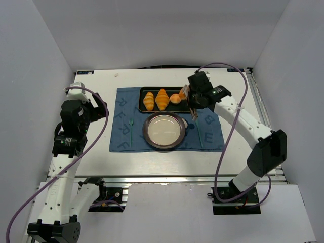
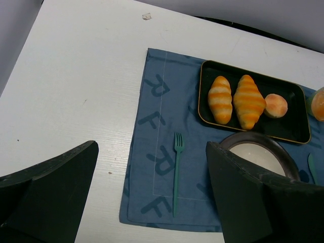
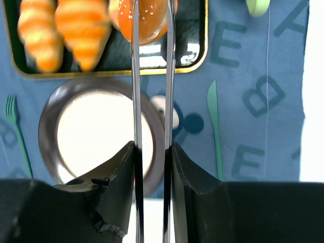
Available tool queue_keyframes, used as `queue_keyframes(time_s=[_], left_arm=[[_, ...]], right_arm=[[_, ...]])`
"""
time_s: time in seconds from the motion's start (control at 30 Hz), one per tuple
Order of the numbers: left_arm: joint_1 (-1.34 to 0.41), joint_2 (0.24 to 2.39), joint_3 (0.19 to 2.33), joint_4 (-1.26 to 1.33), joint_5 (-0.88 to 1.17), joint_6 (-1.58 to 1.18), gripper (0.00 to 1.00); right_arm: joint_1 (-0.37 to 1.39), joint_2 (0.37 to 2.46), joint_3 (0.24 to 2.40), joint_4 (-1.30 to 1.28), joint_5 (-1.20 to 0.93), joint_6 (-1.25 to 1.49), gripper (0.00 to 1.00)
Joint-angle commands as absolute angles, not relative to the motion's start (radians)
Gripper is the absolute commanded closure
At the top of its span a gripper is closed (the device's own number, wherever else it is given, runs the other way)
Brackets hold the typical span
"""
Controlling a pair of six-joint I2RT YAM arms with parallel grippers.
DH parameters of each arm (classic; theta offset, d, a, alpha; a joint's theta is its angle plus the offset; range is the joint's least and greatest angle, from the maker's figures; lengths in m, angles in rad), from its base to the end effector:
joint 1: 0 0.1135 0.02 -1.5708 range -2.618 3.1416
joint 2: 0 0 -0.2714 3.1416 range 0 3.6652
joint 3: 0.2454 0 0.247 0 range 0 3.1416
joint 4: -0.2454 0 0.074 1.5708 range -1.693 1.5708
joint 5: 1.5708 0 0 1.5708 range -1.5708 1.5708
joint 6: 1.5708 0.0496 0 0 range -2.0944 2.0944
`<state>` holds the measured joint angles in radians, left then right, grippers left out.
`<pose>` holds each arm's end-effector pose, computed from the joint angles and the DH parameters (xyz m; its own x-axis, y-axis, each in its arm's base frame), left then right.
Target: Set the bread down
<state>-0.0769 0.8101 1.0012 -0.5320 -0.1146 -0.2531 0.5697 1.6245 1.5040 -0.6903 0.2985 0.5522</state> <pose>0.1728 -0.0076 0.3733 -0.3149 -0.2252 -0.9220 -0.1136 0.9734 -0.1990 0.3138 0.1837 0.3273 -0.7006 0.1467 -0.6983 0.0265 0.9833 0.1799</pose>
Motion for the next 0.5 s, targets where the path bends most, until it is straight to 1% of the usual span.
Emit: queue_keyframes(time_s=[0.0, 0.23, 0.37, 0.47], left_arm=[[-0.080, 0.801, 1.032, -0.554, -0.107, -0.261, 0.02], [-0.080, 0.759, 1.025, -0.595, -0.133, -0.282, 0.02], [-0.080, 0.721, 1.000, -0.603, -0.123, -0.310, 0.02], [-0.080, 0.700, 0.989, -0.612, -0.120, -0.321, 0.02]], right_arm=[[0.630, 1.531, 1.508, -0.759, 0.334, 0.480, 0.66], [0.813, 1.388, 1.301, -0.756, 0.276, 0.488, 0.65], [0.919, 1.365, 1.218, -0.729, 0.271, 0.537, 0.65], [0.952, 1.359, 1.160, -0.703, 0.270, 0.563, 0.65]])
